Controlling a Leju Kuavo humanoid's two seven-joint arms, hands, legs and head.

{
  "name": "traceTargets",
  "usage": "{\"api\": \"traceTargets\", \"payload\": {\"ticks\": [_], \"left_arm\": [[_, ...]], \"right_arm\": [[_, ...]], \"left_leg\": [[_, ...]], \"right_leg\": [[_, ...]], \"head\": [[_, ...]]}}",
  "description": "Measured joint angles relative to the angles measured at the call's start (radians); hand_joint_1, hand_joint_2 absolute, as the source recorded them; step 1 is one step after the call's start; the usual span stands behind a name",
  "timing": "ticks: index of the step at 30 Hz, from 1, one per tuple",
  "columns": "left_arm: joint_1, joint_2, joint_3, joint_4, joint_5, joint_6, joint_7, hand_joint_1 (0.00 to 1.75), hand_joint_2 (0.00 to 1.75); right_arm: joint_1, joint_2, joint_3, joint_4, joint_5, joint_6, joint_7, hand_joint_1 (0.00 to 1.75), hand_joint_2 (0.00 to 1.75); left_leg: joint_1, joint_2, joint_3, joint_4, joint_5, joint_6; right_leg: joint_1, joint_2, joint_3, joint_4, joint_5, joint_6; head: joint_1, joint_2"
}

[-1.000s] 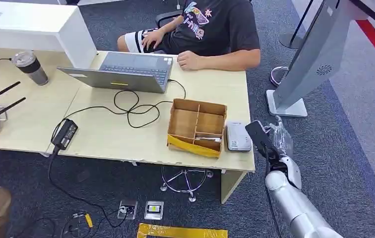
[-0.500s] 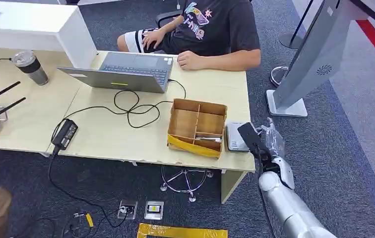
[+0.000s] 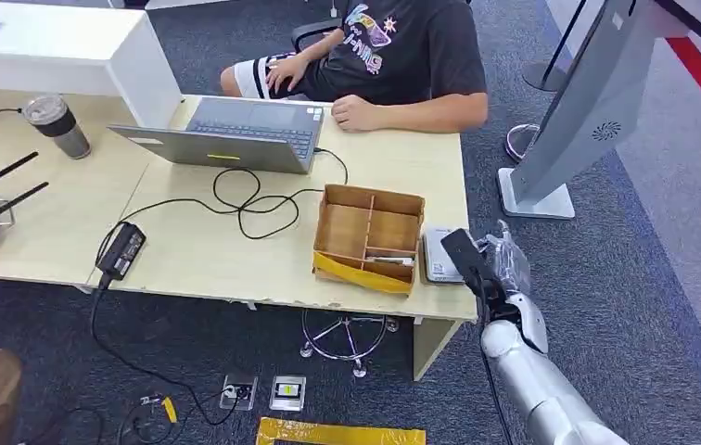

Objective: Pass the card to the sensor for recognition and then transmit it.

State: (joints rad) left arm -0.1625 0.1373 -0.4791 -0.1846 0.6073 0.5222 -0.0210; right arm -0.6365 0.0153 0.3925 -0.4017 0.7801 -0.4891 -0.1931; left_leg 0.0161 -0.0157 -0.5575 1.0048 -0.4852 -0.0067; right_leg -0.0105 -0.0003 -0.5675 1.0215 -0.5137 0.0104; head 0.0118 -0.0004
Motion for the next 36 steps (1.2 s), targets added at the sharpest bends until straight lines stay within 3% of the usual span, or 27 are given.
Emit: {"api": "traceTargets", "payload": {"ticks": [17, 36], "left_arm": [[-0.003, 0.000, 0.000, 0.000, -0.005, -0.006, 0.003, 0.00, 1.75], [-0.007, 0.001, -0.001, 0.000, -0.012, -0.009, 0.003, 0.00, 1.75]], "right_arm": [[0.013, -0.004, 0.000, 0.031, 0.035, 0.049, 0.067, 1.75, 1.75], [0.014, -0.004, 0.000, 0.040, 0.026, 0.025, 0.046, 1.75, 1.75]], "left_leg": [[0.000, 0.001, 0.001, 0.000, 0.000, 0.000], [0.000, 0.001, 0.001, 0.000, 0.000, 0.000]], "right_leg": [[0.000, 0.001, 0.000, 0.000, 0.000, 0.000], [0.000, 0.001, 0.000, 0.000, 0.000, 0.000]], "head": [[0.000, 0.000], [0.000, 0.000]]}}
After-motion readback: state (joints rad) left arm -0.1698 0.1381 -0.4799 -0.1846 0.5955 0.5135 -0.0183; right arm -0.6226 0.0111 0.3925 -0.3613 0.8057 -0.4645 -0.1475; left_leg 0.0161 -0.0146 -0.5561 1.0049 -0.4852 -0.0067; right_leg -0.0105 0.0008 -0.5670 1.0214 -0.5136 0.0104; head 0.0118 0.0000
